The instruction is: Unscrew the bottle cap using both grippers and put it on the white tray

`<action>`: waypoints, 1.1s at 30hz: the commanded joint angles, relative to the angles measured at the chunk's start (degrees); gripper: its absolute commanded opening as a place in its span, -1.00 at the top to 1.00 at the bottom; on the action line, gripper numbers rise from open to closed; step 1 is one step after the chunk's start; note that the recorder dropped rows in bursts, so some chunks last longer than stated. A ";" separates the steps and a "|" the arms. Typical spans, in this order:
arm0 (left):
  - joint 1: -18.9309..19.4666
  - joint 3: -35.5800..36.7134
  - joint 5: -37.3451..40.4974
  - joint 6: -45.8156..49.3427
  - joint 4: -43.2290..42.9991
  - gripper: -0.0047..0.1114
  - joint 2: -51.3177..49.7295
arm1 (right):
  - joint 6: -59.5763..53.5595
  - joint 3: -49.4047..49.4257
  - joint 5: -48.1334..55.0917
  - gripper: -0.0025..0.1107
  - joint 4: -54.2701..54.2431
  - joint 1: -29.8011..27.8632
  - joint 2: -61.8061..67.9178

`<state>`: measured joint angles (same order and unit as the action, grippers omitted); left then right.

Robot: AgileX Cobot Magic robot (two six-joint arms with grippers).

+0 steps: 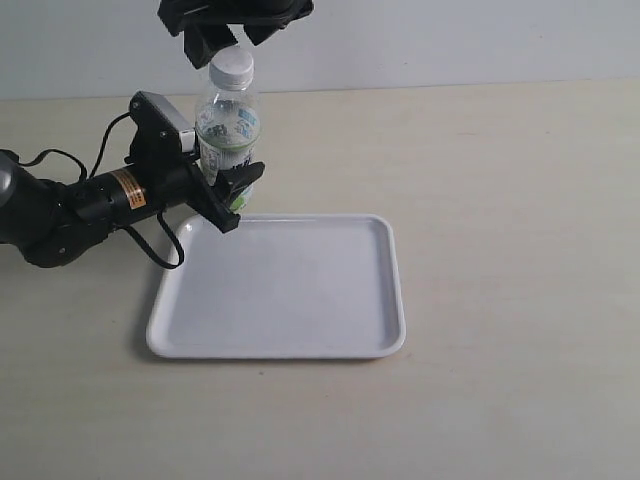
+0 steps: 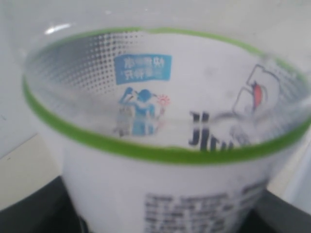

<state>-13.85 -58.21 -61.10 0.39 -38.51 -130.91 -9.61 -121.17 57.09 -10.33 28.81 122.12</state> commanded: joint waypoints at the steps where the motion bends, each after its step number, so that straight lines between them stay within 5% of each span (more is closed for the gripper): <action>1: 0.05 0.03 0.91 -0.39 0.49 0.92 0.40 | 5.46 0.17 -0.62 -0.22 4.21 0.56 0.09; 13: 0.05 0.03 0.91 -0.39 0.76 0.92 0.40 | 6.46 0.28 0.98 -0.02 3.86 0.56 1.19; 33: 0.05 0.03 1.03 -0.39 0.76 0.92 0.40 | 6.31 0.28 1.97 -0.02 2.23 0.56 -0.19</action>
<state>-13.85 -58.21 -61.00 0.00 -38.08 -130.91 -3.23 -120.91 58.97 -7.91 29.43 122.56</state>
